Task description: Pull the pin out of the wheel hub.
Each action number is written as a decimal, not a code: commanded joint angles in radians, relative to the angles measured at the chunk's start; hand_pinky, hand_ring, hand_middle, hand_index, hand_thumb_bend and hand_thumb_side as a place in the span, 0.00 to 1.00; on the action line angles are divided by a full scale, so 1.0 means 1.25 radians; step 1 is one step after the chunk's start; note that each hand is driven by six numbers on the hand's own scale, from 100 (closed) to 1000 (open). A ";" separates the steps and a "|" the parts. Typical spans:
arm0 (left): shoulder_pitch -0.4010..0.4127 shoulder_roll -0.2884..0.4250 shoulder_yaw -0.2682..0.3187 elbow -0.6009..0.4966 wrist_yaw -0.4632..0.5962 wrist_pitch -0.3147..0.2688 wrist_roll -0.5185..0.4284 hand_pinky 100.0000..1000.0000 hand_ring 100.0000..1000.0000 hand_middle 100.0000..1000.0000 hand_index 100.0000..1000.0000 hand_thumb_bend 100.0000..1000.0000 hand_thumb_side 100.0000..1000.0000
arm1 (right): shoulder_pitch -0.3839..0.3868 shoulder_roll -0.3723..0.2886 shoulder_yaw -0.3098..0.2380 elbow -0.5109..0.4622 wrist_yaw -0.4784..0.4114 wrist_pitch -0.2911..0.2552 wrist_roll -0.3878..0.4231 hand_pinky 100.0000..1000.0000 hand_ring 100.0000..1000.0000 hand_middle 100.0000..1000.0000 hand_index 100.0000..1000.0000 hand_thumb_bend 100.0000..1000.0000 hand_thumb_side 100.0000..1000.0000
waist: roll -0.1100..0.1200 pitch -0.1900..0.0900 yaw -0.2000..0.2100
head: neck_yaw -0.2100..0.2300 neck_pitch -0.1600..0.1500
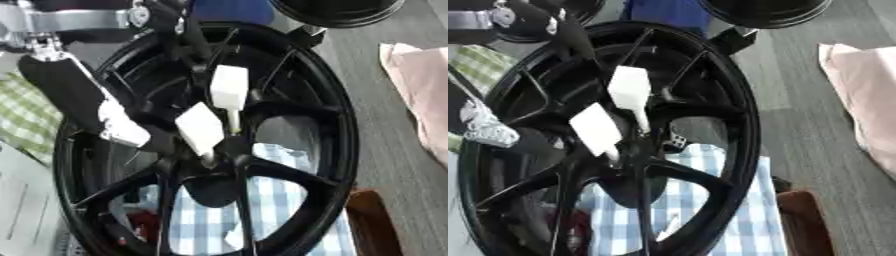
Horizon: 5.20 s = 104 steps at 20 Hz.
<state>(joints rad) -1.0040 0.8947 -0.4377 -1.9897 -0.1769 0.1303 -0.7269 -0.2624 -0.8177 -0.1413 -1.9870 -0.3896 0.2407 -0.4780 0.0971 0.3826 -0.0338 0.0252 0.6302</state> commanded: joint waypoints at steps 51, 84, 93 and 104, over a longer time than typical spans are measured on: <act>0.010 -0.044 -0.058 -0.008 -0.119 -0.031 -0.090 0.77 0.66 0.72 0.76 0.28 0.07 | -0.008 -0.003 -0.006 -0.010 -0.003 0.010 -0.029 0.80 0.52 0.68 0.68 0.00 0.79 | 0.023 0.032 -0.019 | -0.016 -0.024; 0.027 -0.043 -0.024 -0.008 -0.051 0.038 -0.006 0.63 0.31 0.31 0.38 0.00 0.00 | -0.006 0.001 -0.008 -0.010 -0.002 0.020 -0.048 0.81 0.53 0.67 0.68 0.00 0.80 | 0.023 0.029 -0.019 | -0.025 -0.033; 0.045 -0.031 0.034 -0.008 0.017 0.091 0.055 0.62 0.23 0.23 0.30 0.00 0.00 | -0.004 -0.001 -0.011 -0.010 -0.001 0.018 -0.046 0.81 0.53 0.67 0.68 0.00 0.80 | 0.022 0.022 -0.015 | -0.034 -0.028; 0.117 0.019 0.197 -0.008 0.145 0.152 0.175 0.62 0.19 0.19 0.27 0.00 0.00 | 0.012 -0.001 -0.018 -0.010 -0.002 0.019 -0.055 0.81 0.53 0.67 0.68 0.00 0.79 | 0.016 0.004 0.002 | -0.050 -0.006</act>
<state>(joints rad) -0.8490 0.8753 -0.2304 -1.9896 -0.0145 0.3149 -0.5281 -0.2443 -0.7964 -0.1483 -1.9870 -0.3899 0.2661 -0.5427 0.1191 0.4300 -0.0319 -0.0332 0.6188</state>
